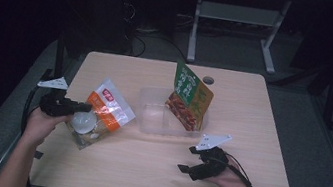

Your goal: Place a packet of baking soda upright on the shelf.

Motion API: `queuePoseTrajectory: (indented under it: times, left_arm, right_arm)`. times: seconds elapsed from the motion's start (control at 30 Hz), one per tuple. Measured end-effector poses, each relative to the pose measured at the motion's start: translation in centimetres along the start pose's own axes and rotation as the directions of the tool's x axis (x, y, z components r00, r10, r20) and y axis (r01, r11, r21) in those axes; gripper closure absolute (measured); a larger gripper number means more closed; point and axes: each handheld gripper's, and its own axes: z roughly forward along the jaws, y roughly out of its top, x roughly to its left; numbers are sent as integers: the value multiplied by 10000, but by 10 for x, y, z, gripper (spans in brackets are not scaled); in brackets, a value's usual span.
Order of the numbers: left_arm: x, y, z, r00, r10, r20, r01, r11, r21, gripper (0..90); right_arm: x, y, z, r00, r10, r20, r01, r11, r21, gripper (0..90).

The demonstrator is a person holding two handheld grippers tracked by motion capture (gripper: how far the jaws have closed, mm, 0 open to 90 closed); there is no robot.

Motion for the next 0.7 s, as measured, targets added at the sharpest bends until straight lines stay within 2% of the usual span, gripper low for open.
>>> queuePoseTrajectory:
  times: [0.17, 0.3, 0.5, 0.7]
  left_arm:
    - [-16, 11, -1, 9983, 526, 255, -523, 9985, -132, 898]
    - [-25, 17, -6, 9964, 651, 542, -626, 9970, -457, 898]
    - [-42, 28, -9, 9904, 1000, 958, -922, 9923, -826, 898]
    - [-64, 40, 1, 9820, 1311, 1358, -1166, 9871, -1094, 898]
  right_arm:
    - [-2, 0, 0, 10000, 56, 27, -55, 9999, -95, 237]
    - [-2, -1, 0, 10000, 20, 30, -20, 9999, -136, 236]
    - [-2, 0, -1, 10000, 42, -64, -44, 9996, -263, 233]
    - [-1, 3, -4, 9987, 333, -393, -349, 9986, -392, 254]
